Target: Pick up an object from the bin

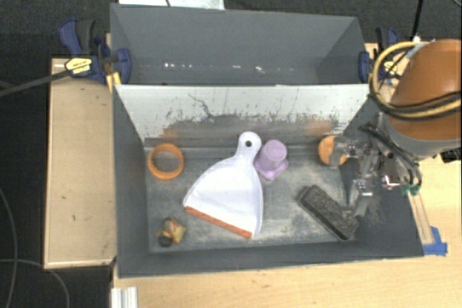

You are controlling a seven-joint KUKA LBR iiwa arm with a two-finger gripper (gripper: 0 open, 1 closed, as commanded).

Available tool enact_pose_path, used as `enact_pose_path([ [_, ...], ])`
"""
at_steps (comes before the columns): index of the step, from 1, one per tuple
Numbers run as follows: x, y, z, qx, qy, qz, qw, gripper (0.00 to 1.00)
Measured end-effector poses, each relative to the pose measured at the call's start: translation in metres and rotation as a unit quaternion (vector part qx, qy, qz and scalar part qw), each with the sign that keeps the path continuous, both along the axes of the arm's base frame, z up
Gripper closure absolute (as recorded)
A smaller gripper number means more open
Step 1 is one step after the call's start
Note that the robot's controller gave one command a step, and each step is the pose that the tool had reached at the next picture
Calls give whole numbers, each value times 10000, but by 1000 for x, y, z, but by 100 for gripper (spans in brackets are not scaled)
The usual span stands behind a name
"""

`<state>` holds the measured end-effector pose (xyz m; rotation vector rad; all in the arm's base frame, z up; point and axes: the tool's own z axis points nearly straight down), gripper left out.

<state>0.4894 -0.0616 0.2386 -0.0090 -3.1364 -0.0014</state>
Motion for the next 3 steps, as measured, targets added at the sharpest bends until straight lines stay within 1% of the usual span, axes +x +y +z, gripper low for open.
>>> enact_pose_path([
  [1,2,0,4,-6,-41,12,10000,0],
  [2,-4,13,-42,-8,-64,-14,10000,0],
  [3,-5,28,-72,-3,-31,271,9996,0],
])
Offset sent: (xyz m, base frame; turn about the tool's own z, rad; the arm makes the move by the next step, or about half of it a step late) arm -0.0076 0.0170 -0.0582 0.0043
